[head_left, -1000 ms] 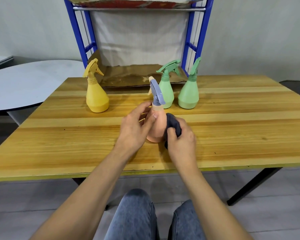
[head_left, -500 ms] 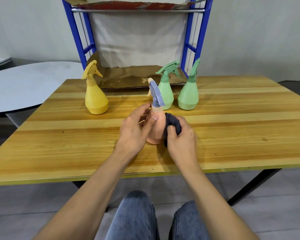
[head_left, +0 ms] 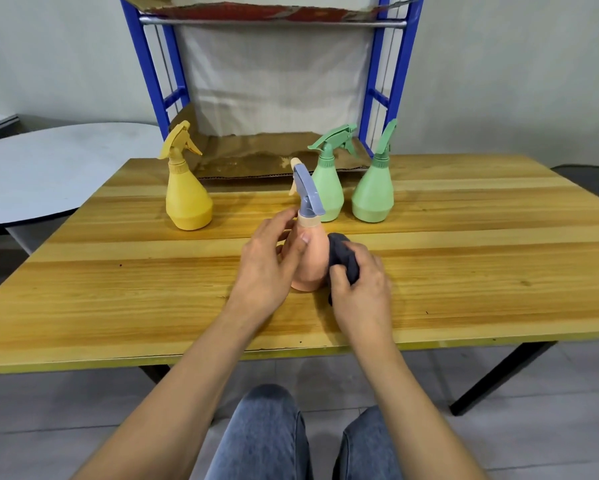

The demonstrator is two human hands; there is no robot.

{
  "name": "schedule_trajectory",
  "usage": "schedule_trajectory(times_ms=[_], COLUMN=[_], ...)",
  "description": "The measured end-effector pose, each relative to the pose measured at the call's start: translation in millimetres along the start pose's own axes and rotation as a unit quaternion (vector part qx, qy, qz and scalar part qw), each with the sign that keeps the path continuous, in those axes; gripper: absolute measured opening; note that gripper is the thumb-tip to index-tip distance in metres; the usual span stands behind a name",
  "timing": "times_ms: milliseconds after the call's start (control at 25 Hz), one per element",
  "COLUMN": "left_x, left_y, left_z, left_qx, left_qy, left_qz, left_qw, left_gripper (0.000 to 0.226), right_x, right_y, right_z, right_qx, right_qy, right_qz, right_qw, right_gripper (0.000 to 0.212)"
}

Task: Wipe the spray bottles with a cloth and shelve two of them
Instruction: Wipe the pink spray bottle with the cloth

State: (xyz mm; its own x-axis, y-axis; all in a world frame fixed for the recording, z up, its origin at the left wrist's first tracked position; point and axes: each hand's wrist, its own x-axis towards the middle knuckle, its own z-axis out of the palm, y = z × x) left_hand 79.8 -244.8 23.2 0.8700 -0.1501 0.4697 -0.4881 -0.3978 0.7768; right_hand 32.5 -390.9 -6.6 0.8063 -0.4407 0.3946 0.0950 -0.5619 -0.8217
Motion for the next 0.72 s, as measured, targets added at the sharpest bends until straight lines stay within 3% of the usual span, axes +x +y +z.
schedule_trajectory(times_ms=[200, 320, 400, 600, 720], left_x=[-4.5, 2.9, 4.4, -6.7, -8.8], left_y=[4.8, 12.3, 12.1, -2.0, -11.2], left_z=[14.0, 22.0, 17.2, -5.1, -7.6], left_qx=[0.052, 0.009, -0.023, -0.049, -0.043], left_qy=[0.074, 0.096, 0.068, -0.074, -0.064], left_qz=[0.014, -0.045, -0.098, -0.099, -0.089], left_qw=[0.996, 0.994, 0.993, 0.991, 0.993], left_gripper=[0.038, 0.037, 0.046, 0.053, 0.059], right_x=[-4.6, -3.8, -4.0, -3.6, -0.8], right_y=[-2.0, -1.1, -1.0, -0.8, -3.4], right_z=[0.7, -1.2, -0.6, 1.3, -1.2], right_qx=[0.007, 0.011, 0.015, 0.037, 0.078], right_qy=[-0.006, -0.003, -0.001, -0.001, 0.006], right_qz=[-0.019, -0.023, -0.023, -0.013, 0.017], right_qw=[1.0, 1.0, 1.0, 0.999, 0.997], right_gripper=[0.039, 0.04, 0.04, 0.039, 0.039])
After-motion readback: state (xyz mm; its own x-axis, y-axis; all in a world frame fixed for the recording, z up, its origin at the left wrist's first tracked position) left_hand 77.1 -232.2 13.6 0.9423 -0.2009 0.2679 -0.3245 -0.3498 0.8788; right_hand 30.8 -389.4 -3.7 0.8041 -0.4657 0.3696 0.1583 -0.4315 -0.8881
